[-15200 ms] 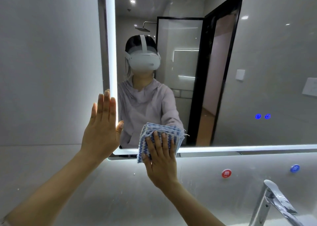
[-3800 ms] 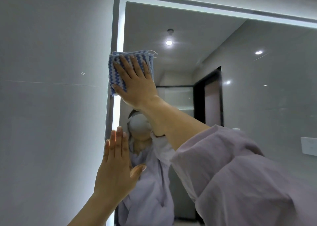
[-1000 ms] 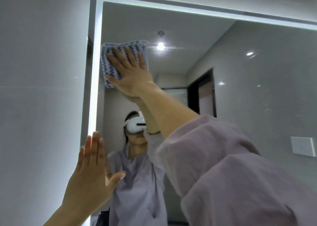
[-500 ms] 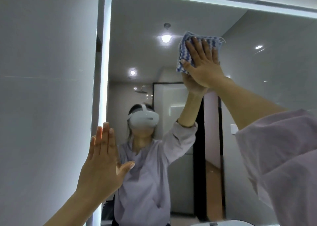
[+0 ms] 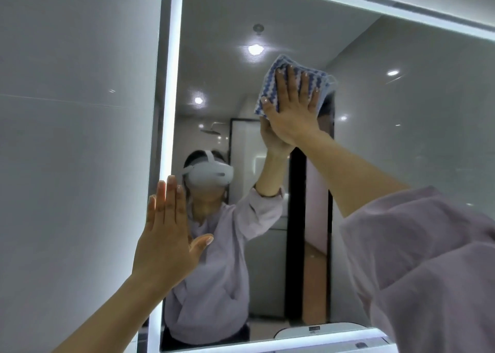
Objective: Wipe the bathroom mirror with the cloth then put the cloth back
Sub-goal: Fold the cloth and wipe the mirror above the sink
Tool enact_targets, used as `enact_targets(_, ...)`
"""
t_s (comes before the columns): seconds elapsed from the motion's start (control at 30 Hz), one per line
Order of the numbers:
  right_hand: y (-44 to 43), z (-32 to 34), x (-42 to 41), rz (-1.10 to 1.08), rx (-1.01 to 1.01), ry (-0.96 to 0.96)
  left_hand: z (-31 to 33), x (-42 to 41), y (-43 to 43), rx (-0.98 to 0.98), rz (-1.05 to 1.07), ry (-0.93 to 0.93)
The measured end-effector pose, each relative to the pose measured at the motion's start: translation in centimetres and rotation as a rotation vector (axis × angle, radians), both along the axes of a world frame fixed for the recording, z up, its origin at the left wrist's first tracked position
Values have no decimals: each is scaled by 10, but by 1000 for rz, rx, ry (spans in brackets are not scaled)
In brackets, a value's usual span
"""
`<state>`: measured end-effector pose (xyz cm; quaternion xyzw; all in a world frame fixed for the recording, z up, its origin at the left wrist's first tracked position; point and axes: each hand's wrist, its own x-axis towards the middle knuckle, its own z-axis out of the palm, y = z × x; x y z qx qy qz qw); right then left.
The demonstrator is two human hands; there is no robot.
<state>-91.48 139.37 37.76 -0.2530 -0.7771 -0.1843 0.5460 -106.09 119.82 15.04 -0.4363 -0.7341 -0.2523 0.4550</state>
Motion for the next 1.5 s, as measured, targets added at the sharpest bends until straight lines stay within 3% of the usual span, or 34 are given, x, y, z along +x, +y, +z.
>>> enact_targets(0.7, -97, -68, -67, 58, 141, -234, 2, -1, -2, 0, -54, -3)
enact_targets(1.2, -50, -82, -20, -12, 249, -241, 0, -7, -2, -24, -15, 76)
enact_targets(1.5, 25, -99, 52, -53, 189, -179, 3, 2, -5, -78, 108, 119)
